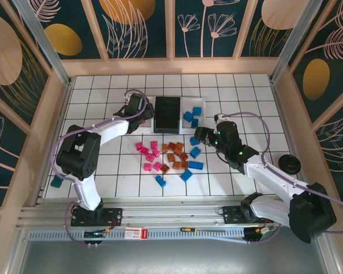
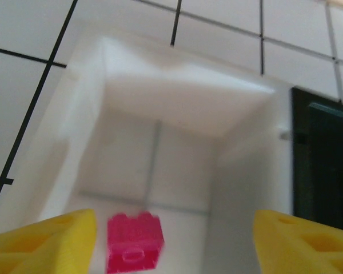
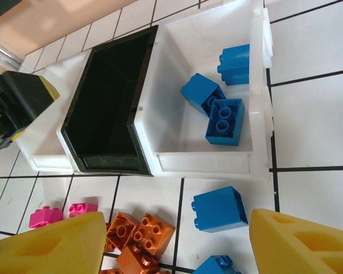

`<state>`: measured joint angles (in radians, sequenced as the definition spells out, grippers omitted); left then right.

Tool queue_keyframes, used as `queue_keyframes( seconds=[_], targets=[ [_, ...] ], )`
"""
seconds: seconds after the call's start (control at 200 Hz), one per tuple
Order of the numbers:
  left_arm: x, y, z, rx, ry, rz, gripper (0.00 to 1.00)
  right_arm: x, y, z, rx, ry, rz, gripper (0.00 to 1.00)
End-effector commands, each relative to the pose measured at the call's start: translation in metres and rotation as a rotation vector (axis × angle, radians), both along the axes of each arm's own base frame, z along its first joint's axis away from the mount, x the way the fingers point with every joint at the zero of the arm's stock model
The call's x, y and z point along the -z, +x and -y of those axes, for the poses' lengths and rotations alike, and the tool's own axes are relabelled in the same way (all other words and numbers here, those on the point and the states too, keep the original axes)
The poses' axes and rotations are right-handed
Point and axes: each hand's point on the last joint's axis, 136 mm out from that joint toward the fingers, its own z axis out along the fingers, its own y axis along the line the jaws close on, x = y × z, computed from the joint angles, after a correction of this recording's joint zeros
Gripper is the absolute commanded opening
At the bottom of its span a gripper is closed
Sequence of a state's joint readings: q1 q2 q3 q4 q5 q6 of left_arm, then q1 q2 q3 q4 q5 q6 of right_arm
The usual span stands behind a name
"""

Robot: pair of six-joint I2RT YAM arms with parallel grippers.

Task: Sort the legos into containers by color
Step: Place the lego in the container, then pick up the lego from the center of the table.

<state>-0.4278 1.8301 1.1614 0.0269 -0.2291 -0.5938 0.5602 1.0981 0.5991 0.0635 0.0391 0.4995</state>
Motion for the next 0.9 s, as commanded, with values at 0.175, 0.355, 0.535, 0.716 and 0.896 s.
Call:
queue_keyframes(
  seconds=[0.175, 0.355, 0.535, 0.716, 0.896],
  targets=[
    [-0.106, -0.061, 0.013, 0.122, -0.198, 0.213, 0.94, -0.014, -0.006, -0.029, -0.114, 0.026, 0.020, 0.67],
    [-0.106, -0.123, 0.014, 0.179, -0.239, 0.228, 0.99, 0.005, -0.013, -0.058, -0.189, -0.031, -0.017, 0.67],
    [-0.061, -0.173, 0.000, 0.180, -0.312, 0.159, 0.99, 0.028, -0.026, -0.080, -0.252, -0.086, -0.061, 0.66],
    [-0.016, -0.203, -0.021, 0.135, -0.330, 0.104, 0.99, 0.053, -0.034, -0.088, -0.285, -0.131, -0.115, 0.66],
    [0.011, -0.218, -0.026, 0.122, -0.364, 0.069, 0.99, 0.079, -0.038, -0.087, -0.278, -0.185, -0.169, 0.65]
  ],
)
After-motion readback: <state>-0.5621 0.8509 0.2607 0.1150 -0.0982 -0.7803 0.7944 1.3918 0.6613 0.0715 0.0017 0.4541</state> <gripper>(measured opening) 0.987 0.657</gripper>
